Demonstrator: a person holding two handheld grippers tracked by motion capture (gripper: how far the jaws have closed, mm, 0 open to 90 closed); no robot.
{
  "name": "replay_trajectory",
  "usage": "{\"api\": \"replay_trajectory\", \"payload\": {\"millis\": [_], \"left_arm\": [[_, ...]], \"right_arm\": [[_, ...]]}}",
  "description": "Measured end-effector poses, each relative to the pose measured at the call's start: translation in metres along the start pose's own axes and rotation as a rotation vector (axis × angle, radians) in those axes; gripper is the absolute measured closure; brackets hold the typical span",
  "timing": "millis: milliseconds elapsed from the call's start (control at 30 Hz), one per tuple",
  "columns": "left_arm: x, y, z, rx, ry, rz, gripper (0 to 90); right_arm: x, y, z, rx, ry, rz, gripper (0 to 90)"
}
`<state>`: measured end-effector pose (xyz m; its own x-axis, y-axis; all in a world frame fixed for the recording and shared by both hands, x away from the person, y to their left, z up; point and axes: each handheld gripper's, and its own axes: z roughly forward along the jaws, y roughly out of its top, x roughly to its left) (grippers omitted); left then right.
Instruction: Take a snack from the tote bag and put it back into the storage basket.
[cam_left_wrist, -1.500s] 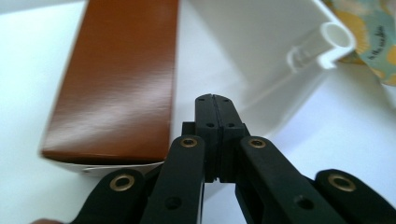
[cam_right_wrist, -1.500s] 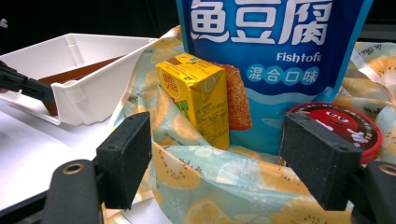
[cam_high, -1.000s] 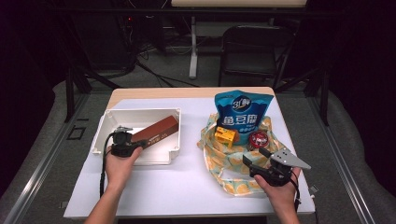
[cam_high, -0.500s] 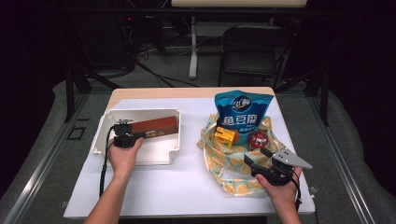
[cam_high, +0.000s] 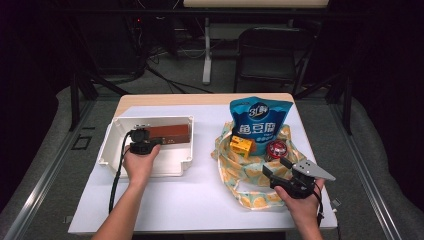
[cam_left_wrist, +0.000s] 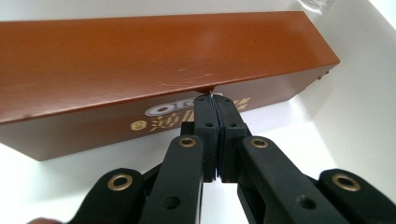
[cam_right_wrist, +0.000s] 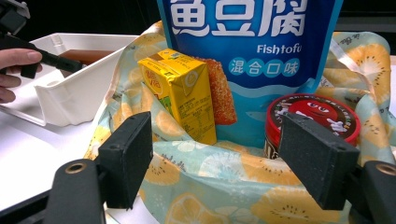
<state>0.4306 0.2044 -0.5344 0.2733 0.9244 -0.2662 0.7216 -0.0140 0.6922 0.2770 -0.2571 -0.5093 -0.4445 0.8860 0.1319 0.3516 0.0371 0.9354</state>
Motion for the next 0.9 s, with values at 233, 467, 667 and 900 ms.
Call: {"api": "replay_trajectory", "payload": {"millis": [233, 467, 667, 900], "left_arm": [[0.001, 0.001, 0.005, -0.001, -0.021, -0.032, 89.2], [0.0, 0.002, 0.006, -0.018, -0.035, -0.033, 88.3], [-0.005, 0.0, 0.007, -0.019, -0.064, -0.009, 85.5], [-0.021, -0.006, -0.011, -0.063, -0.103, 0.051, 79.1]], "right_arm": [[-0.001, 0.0, 0.0, -0.004, -0.003, 0.004, 26.5], [-0.002, 0.0, 0.001, 0.003, -0.006, 0.008, 27.6], [-0.002, 0.0, 0.001, 0.003, -0.006, 0.004, 29.3], [-0.006, 0.0, 0.0, 0.007, -0.018, 0.006, 31.7]]}}
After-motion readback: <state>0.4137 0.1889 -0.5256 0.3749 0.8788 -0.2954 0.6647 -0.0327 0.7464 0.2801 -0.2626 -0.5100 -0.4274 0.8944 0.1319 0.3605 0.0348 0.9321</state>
